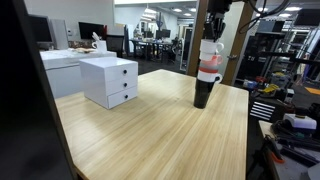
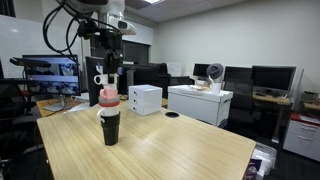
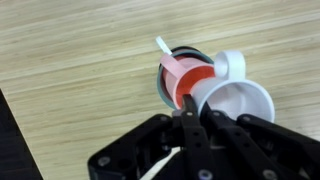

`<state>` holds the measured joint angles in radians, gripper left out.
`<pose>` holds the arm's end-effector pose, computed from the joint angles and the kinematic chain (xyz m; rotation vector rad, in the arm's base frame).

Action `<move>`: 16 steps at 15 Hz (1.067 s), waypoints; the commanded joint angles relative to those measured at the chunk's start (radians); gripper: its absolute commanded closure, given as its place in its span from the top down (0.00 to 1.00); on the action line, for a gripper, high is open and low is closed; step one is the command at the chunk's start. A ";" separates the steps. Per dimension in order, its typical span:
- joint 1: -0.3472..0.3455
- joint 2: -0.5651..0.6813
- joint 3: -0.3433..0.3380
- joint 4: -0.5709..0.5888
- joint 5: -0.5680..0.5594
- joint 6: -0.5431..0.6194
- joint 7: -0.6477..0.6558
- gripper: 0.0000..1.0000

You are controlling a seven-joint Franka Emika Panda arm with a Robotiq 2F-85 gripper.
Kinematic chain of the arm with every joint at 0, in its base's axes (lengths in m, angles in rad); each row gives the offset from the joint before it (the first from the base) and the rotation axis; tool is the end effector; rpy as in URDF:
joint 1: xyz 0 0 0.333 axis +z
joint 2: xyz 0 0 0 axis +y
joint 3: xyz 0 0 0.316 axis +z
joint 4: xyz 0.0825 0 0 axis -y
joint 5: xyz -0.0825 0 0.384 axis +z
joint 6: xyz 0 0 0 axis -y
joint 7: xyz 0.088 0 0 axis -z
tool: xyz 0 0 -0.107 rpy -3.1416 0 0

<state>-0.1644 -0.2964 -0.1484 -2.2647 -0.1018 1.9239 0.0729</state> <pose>0.4311 -0.1503 0.4744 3.0500 -0.5249 -0.0809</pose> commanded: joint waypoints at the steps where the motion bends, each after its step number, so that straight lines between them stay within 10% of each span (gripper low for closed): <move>1: -0.006 -0.001 0.010 0.018 -0.006 -0.031 0.036 0.06; 16: -0.020 -0.001 0.014 0.024 -0.051 -0.107 0.124 0.04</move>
<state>-0.1696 -0.2964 -0.1490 -2.2539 -0.1235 1.8603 0.1586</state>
